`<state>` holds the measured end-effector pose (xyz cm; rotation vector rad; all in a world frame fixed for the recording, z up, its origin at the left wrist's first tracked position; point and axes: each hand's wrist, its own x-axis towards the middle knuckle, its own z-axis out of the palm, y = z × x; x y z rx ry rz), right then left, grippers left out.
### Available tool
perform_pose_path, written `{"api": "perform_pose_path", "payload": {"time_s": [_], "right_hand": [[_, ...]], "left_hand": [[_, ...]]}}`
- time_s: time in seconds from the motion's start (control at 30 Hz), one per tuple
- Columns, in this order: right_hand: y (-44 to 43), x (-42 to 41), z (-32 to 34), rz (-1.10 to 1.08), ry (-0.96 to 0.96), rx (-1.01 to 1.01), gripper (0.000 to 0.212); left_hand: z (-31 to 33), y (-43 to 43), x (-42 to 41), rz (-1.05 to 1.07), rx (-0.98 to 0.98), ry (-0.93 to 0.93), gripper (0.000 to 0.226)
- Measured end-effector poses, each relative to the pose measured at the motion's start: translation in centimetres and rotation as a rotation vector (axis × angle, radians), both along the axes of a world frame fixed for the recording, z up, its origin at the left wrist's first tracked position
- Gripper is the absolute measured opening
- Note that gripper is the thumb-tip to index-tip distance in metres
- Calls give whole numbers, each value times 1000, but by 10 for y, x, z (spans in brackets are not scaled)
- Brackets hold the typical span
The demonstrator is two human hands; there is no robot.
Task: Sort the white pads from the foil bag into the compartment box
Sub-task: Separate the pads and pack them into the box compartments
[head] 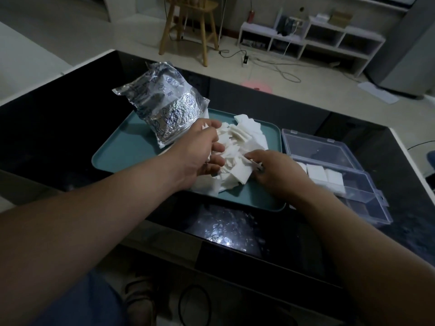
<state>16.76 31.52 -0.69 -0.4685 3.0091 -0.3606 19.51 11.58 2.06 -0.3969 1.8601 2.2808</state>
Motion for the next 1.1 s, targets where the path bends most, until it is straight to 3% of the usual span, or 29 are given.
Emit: {"api": "perform_pose_path", "payload": {"time_s": [0.27, 0.4, 0.63, 0.83, 1.0, 1.1], "right_hand": [[13, -8, 5, 92, -88, 43, 40], [12, -8, 1, 59, -44, 34, 21], [6, 0, 23, -138, 162, -285, 18], [-23, 24, 33, -296, -8, -707, 5], [-40, 41, 30, -246, -39, -726, 21], [-42, 45, 29, -210, -75, -732, 15]], "left_hand": [[-1, 1, -1, -13, -65, -14, 41], [-2, 2, 1, -54, -85, -2, 44], [-4, 9, 5, -138, -48, 66, 37], [-10, 22, 7, -183, -3, 86, 27], [-12, 23, 10, -158, 9, 98, 31], [-15, 21, 12, -176, 18, 98, 36]]}}
